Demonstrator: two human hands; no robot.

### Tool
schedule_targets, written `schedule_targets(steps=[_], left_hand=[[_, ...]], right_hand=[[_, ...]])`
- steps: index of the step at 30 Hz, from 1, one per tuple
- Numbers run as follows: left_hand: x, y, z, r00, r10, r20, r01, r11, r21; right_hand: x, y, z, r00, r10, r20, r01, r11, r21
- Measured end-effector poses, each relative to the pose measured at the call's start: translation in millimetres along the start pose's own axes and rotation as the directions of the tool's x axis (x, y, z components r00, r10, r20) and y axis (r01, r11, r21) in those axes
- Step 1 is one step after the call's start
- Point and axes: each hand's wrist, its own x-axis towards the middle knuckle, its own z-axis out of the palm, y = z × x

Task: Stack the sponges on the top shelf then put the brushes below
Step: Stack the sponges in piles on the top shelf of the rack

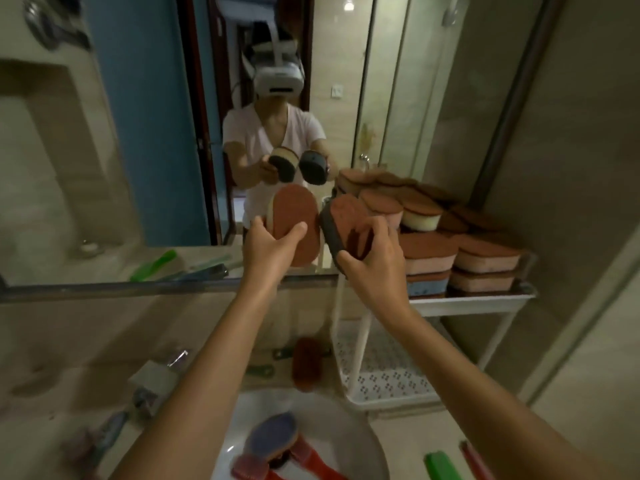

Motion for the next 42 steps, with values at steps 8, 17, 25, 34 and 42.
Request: schedule_targets(steps=[8,17,25,34,42], left_hand=[[21.7,76.2,80.2,0.974,-0.003,0.225,0.023,0.996,-0.088],[48.1,103.6,167.3,0.884,-0.181,0.431,0.318,0.909,-0.269],[62.9,88.4,182.2,0.840,-0.273,0.469,0.470,0.799,-0.376],[65.7,81.3,183.6,0.837,-0.284,0.468,0.487,0.777,-0.399],[61.5,87.5,176.1,0.836,-0.275,0.475,0.474,0.798,-0.371]], right_hand=[[77.9,27.9,-87.8,0.979,0.128,-0.158,-0.127,0.992,0.017],[142.0,116.1,-118.0,0.962,0.267,-0.061,-0.272,0.959,-0.085],[154.5,130.8,-100.0,0.953,0.274,0.128,-0.248,0.950,-0.188],[150.8,137.1,-92.6,0.956,0.129,0.262,-0.005,0.905,-0.426],[152.5,119.2,-95.7,0.893,0.266,0.364,-0.094,0.900,-0.425]])
